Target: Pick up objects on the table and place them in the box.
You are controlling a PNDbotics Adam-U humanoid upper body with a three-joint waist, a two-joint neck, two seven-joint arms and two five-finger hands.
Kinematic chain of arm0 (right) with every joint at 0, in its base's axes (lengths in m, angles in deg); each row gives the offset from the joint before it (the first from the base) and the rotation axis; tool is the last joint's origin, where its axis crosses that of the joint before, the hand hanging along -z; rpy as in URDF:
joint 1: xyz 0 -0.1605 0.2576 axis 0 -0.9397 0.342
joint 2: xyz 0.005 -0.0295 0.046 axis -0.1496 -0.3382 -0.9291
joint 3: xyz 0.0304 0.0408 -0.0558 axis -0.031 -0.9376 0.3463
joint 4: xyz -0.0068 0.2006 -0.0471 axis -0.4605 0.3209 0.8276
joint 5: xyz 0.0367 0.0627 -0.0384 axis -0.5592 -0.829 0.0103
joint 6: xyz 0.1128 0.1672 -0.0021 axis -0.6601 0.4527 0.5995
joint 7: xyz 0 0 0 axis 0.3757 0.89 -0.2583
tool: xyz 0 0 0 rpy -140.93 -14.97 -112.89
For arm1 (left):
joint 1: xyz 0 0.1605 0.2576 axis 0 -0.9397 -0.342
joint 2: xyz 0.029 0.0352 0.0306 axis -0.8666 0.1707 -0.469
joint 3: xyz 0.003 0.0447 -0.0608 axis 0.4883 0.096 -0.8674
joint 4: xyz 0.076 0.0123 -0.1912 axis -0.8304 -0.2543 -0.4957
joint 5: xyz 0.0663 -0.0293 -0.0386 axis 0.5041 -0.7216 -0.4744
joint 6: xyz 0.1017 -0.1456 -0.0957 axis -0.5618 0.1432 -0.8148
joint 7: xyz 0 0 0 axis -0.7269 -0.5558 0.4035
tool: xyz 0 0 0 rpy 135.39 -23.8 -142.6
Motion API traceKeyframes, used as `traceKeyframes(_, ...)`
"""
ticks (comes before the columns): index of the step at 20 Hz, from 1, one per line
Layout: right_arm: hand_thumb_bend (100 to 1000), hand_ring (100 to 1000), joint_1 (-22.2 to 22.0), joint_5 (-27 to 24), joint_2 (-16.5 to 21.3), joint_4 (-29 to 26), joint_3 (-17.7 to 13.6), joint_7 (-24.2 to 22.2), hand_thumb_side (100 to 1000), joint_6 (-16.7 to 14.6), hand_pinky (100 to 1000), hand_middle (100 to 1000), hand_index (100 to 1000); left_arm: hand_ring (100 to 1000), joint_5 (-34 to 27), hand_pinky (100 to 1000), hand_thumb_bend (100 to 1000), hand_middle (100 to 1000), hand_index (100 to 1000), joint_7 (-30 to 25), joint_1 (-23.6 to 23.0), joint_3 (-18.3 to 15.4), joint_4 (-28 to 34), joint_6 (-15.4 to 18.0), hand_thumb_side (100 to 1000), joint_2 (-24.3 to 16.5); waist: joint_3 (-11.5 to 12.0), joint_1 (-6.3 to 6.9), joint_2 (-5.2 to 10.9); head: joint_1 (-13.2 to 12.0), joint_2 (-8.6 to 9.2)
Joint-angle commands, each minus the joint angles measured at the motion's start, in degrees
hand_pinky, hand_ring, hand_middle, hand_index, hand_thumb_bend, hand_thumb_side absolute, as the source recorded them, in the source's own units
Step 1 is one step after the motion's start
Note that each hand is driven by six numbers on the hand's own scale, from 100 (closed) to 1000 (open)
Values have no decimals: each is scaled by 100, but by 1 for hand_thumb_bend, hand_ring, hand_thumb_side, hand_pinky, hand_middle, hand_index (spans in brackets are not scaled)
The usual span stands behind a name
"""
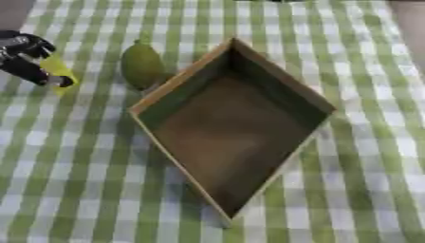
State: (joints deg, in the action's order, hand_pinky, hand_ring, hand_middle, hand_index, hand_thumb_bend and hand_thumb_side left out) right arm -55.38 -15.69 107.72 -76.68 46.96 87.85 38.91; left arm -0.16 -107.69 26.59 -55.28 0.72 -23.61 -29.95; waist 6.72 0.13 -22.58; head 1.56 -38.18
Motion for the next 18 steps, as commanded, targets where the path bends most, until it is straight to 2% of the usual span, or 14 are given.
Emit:
traceKeyframes(1,100,665,49,15,101,-87,-39,21,470,6,897,610,840,932,48,912,488,798,922,-9,85,-83,-5,-26,248,-102,-10,2,117,-19,63)
traceKeyframes(12,100,667,35,9,91,-87,-42,20,470,8,898,610,840,902,252,878,439,781,899,19,75,-98,-115,-93,179,-84,-22,15,118,-37,57)
traceKeyframes(18,100,668,23,9,87,-87,-44,20,470,16,899,610,841,817,380,815,410,710,852,48,88,-90,-109,-126,170,-87,-19,18,130,-46,47)
